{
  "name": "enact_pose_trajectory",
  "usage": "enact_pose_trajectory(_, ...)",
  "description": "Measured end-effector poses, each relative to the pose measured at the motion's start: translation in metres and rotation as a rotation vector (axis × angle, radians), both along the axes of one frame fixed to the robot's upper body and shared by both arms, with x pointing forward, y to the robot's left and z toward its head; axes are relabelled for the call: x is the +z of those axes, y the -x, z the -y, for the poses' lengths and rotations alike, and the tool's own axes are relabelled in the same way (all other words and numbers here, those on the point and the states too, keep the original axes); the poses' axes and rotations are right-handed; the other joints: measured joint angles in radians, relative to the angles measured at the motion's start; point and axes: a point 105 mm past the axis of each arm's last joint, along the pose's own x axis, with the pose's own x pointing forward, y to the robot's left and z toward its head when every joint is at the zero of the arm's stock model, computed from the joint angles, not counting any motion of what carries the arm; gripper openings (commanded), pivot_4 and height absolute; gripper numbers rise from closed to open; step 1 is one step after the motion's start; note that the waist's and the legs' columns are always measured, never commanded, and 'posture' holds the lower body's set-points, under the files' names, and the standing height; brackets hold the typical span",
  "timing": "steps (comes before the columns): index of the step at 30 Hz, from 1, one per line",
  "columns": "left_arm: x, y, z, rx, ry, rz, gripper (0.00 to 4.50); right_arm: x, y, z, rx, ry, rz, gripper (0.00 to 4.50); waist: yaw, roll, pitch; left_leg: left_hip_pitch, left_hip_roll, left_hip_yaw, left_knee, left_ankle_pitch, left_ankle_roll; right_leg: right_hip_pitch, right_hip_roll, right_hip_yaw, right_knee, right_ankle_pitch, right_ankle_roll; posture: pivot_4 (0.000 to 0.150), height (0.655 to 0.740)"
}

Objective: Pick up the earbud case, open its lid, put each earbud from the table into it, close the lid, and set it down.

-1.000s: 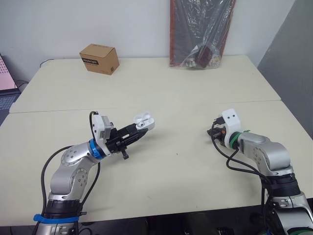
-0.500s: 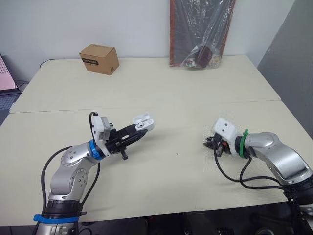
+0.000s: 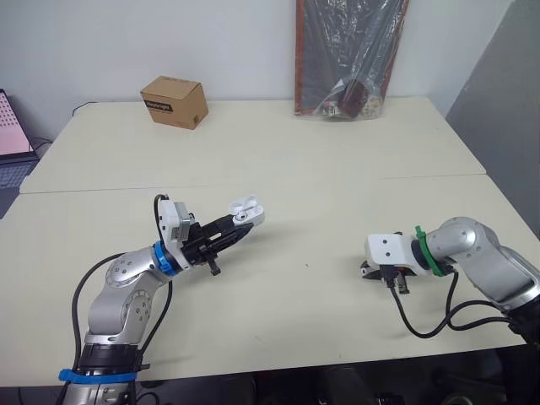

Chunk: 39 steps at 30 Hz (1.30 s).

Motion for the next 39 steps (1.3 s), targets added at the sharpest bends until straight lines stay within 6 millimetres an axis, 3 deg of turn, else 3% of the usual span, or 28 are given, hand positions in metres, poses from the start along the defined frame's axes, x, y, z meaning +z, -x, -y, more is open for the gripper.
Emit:
enact_pose_trajectory(8, 0.0, 0.0, 0.0, 0.002, 0.001, 0.0, 0.81, -0.002, 0.001, 0.005, 0.049, 0.026, -0.011, 0.83, 0.002, 0.0, 0.0, 0.002, 0.0, 0.0, 0.0, 0.0, 0.0, 0.002, 0.0, 0.0, 0.0, 0.0, 0.0, 0.15, 0.74)
enact_pose_trajectory(13, 0.0, 0.0, 0.0, 0.003, 0.001, -0.001, 0.81, 0.0, -0.006, 0.005, 0.035, 0.013, 0.018, 2.46, 0.002, 0.0, 0.0, 0.003, 0.0, -0.001, 0.0, 0.0, 0.0, 0.004, 0.0, -0.001, 0.0, 0.0, 0.0, 0.15, 0.74)
enact_pose_trajectory(34, 0.002, -0.001, 0.006, -0.01, 0.018, 0.008, 0.81, 0.013, 0.003, -0.004, -0.124, 0.114, -0.029, 2.46, 0.004, 0.0, 0.0, 0.004, 0.0, -0.002, 0.0, 0.0, 0.0, 0.004, 0.0, -0.001, 0.0, 0.0, 0.0, 0.15, 0.74)
enact_pose_trajectory(39, 0.002, -0.002, 0.007, -0.01, 0.019, 0.009, 0.81, 0.006, 0.002, -0.006, -0.195, 0.18, -0.054, 2.46, 0.004, 0.0, 0.0, 0.003, 0.0, -0.002, 0.0, 0.0, 0.0, 0.004, 0.0, -0.001, 0.0, 0.0, 0.0, 0.15, 0.74)
